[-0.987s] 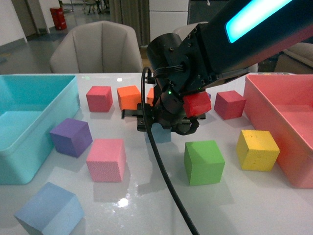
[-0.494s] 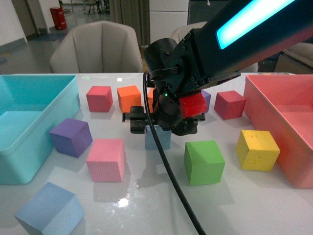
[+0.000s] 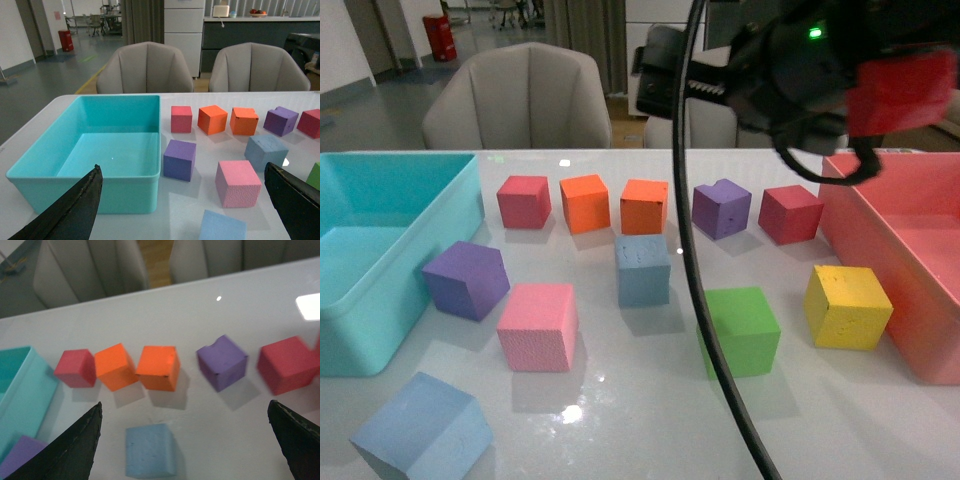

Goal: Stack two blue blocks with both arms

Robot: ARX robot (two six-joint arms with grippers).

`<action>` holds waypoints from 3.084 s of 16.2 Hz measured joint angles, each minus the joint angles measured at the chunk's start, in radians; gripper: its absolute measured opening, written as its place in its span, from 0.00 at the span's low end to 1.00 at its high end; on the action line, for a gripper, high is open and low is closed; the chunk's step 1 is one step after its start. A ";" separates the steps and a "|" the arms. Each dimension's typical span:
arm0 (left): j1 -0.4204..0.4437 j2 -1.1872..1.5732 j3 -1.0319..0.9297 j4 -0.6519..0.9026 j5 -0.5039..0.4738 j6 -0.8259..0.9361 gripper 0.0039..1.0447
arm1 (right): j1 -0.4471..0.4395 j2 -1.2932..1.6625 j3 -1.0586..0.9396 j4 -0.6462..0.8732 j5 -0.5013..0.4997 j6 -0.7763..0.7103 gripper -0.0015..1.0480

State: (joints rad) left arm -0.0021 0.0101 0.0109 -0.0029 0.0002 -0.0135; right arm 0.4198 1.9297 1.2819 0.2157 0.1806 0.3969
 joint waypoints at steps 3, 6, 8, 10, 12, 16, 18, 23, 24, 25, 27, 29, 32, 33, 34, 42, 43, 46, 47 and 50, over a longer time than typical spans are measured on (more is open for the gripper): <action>0.000 0.000 0.000 0.000 0.000 0.000 0.94 | 0.056 -0.346 -0.430 0.245 0.182 -0.165 0.94; 0.000 0.000 0.000 0.000 0.000 0.000 0.94 | 0.110 -0.632 -0.727 0.257 0.278 -0.235 0.94; 0.000 0.000 0.000 0.000 0.000 0.000 0.94 | 0.108 -0.824 -0.847 0.217 0.331 -0.239 0.94; 0.000 0.000 0.000 0.000 0.000 0.000 0.94 | 0.077 -0.929 -0.943 0.356 0.309 -0.283 0.86; 0.000 0.000 0.000 0.000 0.000 0.000 0.94 | 0.044 -0.987 -0.991 0.400 0.273 -0.318 0.79; 0.000 0.000 0.000 0.000 0.000 0.000 0.94 | -0.073 -1.164 -1.108 0.338 0.173 -0.362 0.62; 0.000 0.000 0.000 0.000 0.000 0.000 0.94 | -0.127 -1.222 -1.154 0.338 0.122 -0.369 0.55; 0.000 0.000 0.000 0.000 0.000 0.000 0.94 | -0.221 -1.316 -1.203 0.301 0.040 -0.376 0.37; 0.000 0.000 0.000 0.000 0.000 0.000 0.94 | -0.245 -1.355 -1.209 0.280 0.002 -0.381 0.25; 0.000 0.000 0.000 0.000 0.000 0.000 0.94 | -0.264 -1.392 -1.217 0.253 -0.029 -0.386 0.13; 0.000 0.000 0.000 0.000 0.000 0.000 0.94 | -0.307 -1.471 -1.239 0.198 -0.060 -0.392 0.02; 0.000 0.000 0.000 0.000 -0.001 0.000 0.94 | -0.428 -1.519 -1.270 0.182 -0.166 -0.394 0.02; 0.000 0.000 0.000 0.000 0.000 0.000 0.94 | -0.420 -1.618 -1.271 0.097 -0.180 -0.394 0.02; 0.000 0.000 0.000 0.000 0.000 0.000 0.94 | -0.420 -1.643 -1.271 0.072 -0.180 -0.394 0.02; 0.000 0.000 0.000 0.000 0.000 0.000 0.94 | -0.420 -1.689 -1.271 0.029 -0.180 -0.394 0.02; 0.000 0.000 0.000 0.000 0.000 0.000 0.94 | -0.420 -1.926 -1.270 -0.219 -0.181 -0.394 0.14; 0.000 0.000 0.000 0.000 0.000 0.000 0.94 | -0.420 -1.926 -1.270 -0.219 -0.181 -0.395 0.16; 0.000 0.000 0.000 0.000 0.000 0.000 0.94 | -0.420 -1.926 -1.270 -0.219 -0.181 -0.395 0.24; 0.000 0.000 0.000 0.000 0.000 0.000 0.94 | -0.420 -1.926 -1.270 -0.219 -0.181 -0.394 0.28; 0.000 0.000 0.000 0.000 0.000 0.000 0.94 | -0.420 -1.926 -1.270 -0.219 -0.181 -0.395 0.38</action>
State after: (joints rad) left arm -0.0021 0.0101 0.0109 -0.0029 -0.0002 -0.0135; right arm -0.0002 0.0040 0.0116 -0.0032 -0.0006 0.0021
